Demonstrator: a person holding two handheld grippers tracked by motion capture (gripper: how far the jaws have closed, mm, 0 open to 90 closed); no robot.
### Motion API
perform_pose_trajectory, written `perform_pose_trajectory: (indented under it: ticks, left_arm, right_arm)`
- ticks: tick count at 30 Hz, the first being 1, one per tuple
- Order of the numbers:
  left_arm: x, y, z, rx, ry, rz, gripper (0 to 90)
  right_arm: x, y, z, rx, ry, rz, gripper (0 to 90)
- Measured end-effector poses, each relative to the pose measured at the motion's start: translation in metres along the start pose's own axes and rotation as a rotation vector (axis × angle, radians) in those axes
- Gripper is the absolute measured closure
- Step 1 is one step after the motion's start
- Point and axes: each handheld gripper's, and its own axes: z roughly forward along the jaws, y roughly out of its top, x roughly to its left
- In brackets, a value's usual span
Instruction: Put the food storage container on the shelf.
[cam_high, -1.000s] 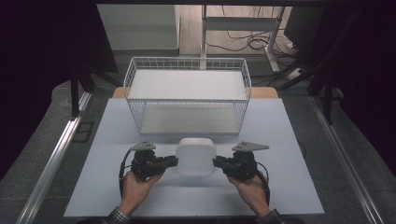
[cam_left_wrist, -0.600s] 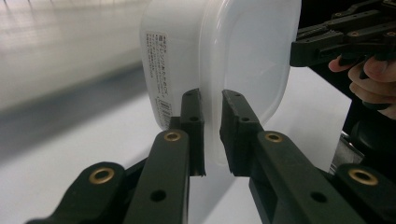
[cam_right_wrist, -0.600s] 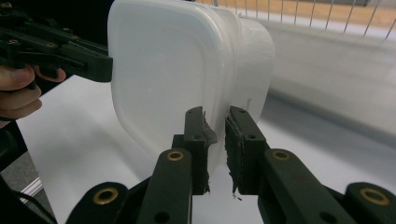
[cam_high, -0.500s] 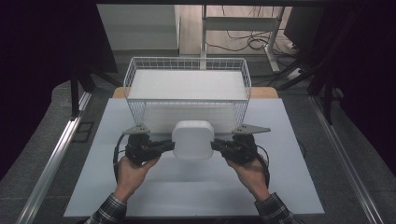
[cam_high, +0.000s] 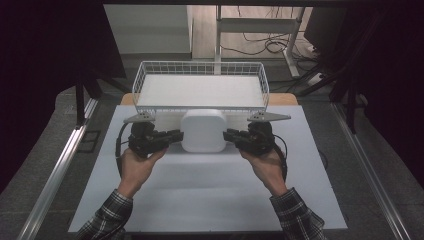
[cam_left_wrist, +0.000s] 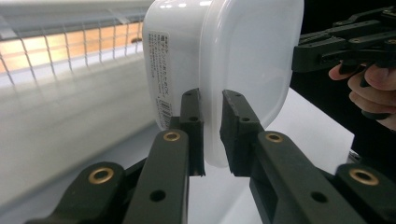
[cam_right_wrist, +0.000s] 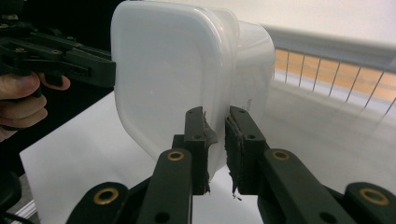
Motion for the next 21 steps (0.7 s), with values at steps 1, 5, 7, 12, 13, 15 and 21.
perform_pose_trajectory:
  ticks: [1,5,7,12,13,15,21]
  left_arm:
    - [0.001,0.004,-0.001,-0.005,0.003,0.003,79.7]
    - [0.002,0.019,-0.005,-0.025,0.008,0.015,79.7]
    - [0.003,0.028,-0.007,-0.032,0.008,0.02,79.7]
    - [0.008,0.048,-0.012,-0.049,0.02,0.033,79.6]
    - [0.009,0.053,-0.013,-0.048,0.021,0.034,79.6]
    - [0.011,0.057,-0.013,-0.051,0.022,0.031,79.5]
    - [0.022,0.081,-0.011,-0.058,0.038,0.021,79.4]
  right_arm:
    - [0.0,0.004,0.0,-0.004,-0.002,-0.005,79.0]
    - [0.001,0.021,-0.001,-0.022,-0.008,-0.019,79.0]
    - [0.0,0.029,-0.001,-0.031,-0.01,-0.023,78.9]
    - [-0.003,0.05,0.0,-0.05,-0.011,-0.022,78.9]
    - [-0.004,0.054,0.001,-0.056,-0.01,-0.026,78.9]
    - [-0.005,0.062,0.003,-0.059,-0.013,-0.028,78.9]
    - [-0.012,0.084,0.009,-0.067,-0.019,-0.019,78.8]
